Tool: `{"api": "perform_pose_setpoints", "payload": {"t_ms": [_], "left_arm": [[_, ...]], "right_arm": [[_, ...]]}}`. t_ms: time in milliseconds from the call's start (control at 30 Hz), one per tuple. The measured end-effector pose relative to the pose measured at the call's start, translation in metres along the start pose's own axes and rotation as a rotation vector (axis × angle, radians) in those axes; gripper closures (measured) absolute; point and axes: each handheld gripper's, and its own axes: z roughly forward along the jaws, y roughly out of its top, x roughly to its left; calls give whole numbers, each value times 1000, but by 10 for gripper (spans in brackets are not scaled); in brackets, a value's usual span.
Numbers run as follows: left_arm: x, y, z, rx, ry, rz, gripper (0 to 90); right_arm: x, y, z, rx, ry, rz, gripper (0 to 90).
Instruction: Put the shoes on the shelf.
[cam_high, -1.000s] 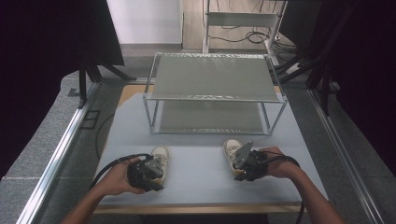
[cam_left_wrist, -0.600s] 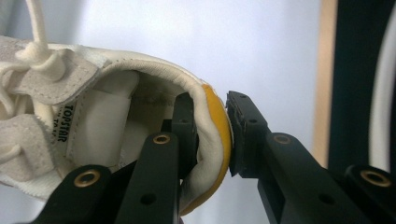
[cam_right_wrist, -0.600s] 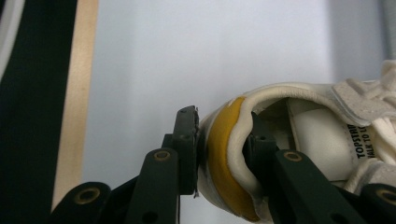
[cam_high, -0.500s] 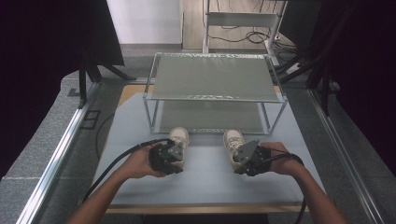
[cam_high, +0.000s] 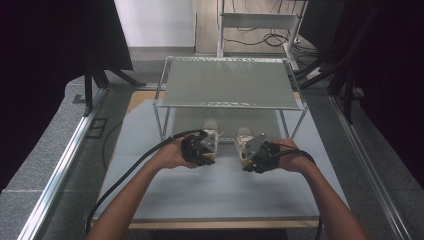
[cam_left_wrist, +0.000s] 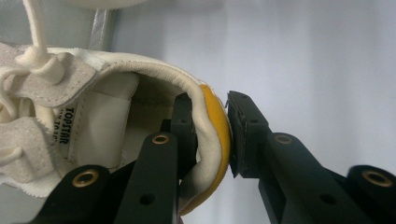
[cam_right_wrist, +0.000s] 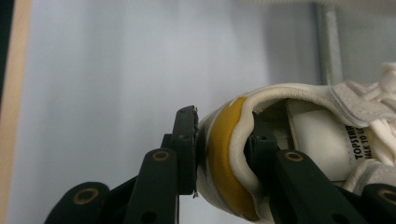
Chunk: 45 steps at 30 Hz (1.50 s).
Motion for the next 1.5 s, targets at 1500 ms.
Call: {"api": "perform_pose_setpoints", "payload": {"t_ms": [1500], "left_arm": [[47,11,50,-40,77,-142,501]], "right_arm": [[-54,9,53,14,-161,173,451]]}}
